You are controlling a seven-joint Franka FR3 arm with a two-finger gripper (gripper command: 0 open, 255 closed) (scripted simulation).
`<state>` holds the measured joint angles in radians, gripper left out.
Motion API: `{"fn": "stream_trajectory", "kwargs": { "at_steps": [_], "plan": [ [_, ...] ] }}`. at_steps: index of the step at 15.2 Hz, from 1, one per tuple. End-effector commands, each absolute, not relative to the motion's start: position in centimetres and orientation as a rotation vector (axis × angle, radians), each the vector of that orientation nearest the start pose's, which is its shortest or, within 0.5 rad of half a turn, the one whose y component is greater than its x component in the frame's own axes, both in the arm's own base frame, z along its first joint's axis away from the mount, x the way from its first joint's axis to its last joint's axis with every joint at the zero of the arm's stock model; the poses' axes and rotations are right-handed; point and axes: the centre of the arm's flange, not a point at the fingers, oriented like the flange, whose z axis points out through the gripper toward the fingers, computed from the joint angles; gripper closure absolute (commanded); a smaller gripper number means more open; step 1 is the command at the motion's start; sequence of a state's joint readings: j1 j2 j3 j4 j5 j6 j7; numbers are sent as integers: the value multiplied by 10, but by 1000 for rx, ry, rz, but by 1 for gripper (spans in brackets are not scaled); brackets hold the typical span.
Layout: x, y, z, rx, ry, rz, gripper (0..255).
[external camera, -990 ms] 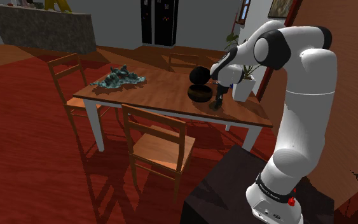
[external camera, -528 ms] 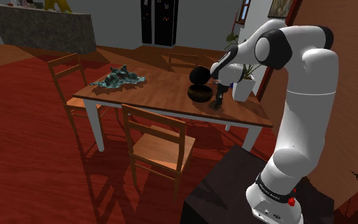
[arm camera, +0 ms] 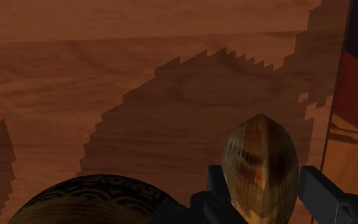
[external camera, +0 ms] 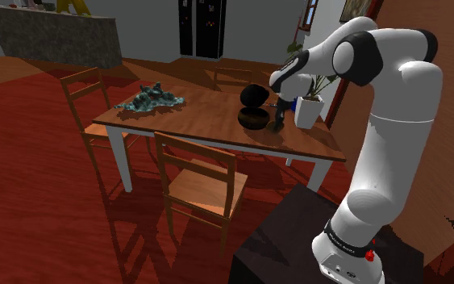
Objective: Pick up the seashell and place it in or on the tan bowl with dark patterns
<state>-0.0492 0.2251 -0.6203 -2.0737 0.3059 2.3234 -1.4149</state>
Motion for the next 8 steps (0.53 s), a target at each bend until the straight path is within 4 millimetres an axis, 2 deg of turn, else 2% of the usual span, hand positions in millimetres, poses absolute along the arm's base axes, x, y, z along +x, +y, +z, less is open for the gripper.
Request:
{"fn": "stream_trajectory", "kwargs": {
  "at_steps": [1, 8],
  "plan": [
    [466, -352, 359, -3028, -871, -198, 255],
    [466, -352, 396, -3028, -871, -198, 255]
  ]
}}
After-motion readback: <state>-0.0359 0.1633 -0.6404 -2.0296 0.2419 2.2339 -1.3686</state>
